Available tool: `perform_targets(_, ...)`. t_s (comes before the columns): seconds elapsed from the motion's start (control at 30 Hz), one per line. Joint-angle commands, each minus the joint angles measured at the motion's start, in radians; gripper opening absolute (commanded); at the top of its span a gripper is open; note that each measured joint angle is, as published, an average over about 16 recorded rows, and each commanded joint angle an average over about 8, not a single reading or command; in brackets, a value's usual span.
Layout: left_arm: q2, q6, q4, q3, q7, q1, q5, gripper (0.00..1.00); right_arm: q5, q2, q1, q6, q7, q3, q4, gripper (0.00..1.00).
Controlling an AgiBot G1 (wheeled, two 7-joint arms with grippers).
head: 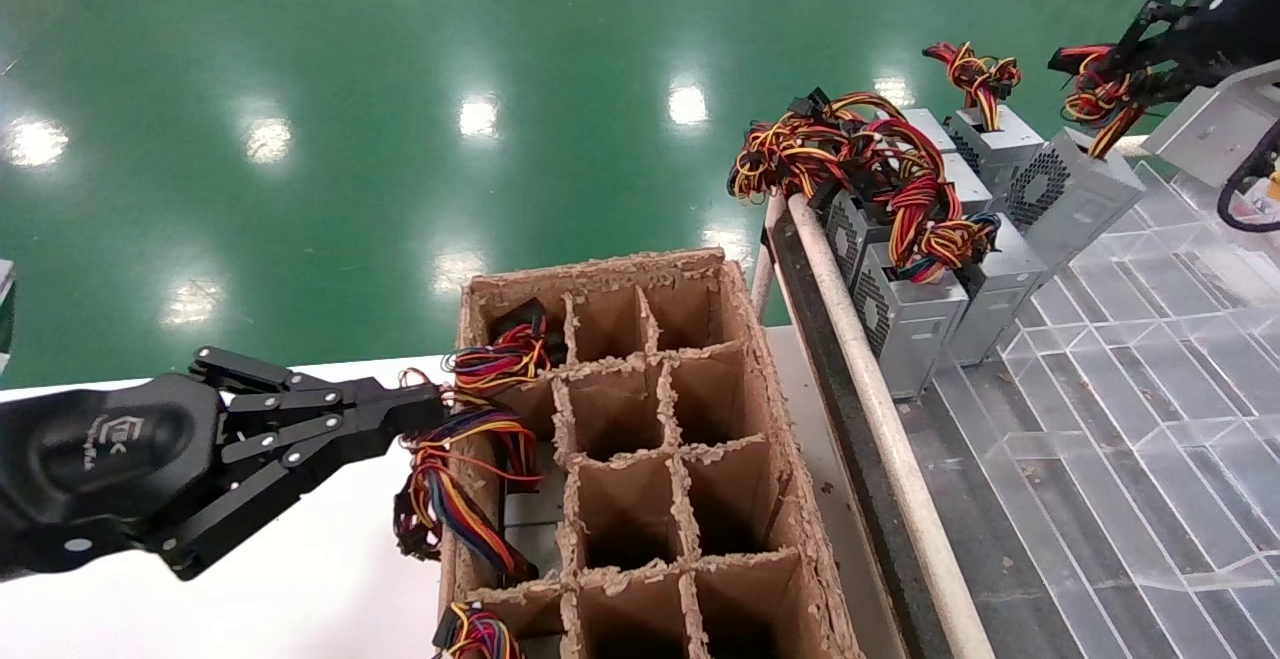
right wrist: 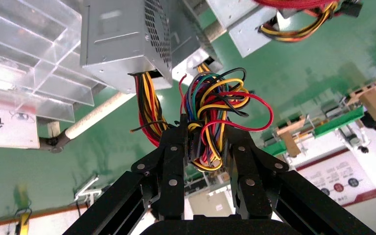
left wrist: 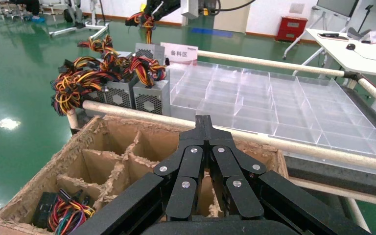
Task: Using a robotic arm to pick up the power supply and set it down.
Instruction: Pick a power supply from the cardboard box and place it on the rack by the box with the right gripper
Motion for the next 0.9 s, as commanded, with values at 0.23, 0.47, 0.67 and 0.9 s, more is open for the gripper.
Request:
perform_targets(0.23, 0.000, 0.000, 0.000, 0.000, 0.000, 0.000, 0.000, 0.00, 0.003, -0.004, -0.025, 0.038, 0.005, 0.002, 0.002, 0.00)
perform_targets(0.47, 0.000, 0.000, 0.000, 0.000, 0.000, 0.000, 0.000, 0.00, 0.011, -0.013, -0.039, 0.005, -0.006, 0.008, 0.013, 0.00)
perform_targets(0.67, 0.000, 0.000, 0.000, 0.000, 0.000, 0.000, 0.000, 0.00, 0.020, -0.020, -0.049, -0.030, -0.019, 0.014, 0.018, 0.00)
perform_targets(0.9, 0.000, 0.000, 0.000, 0.000, 0.000, 0.000, 0.000, 0.00, 0.035, -0.025, -0.057, -0.055, -0.018, 0.024, 0.013, 0.54)
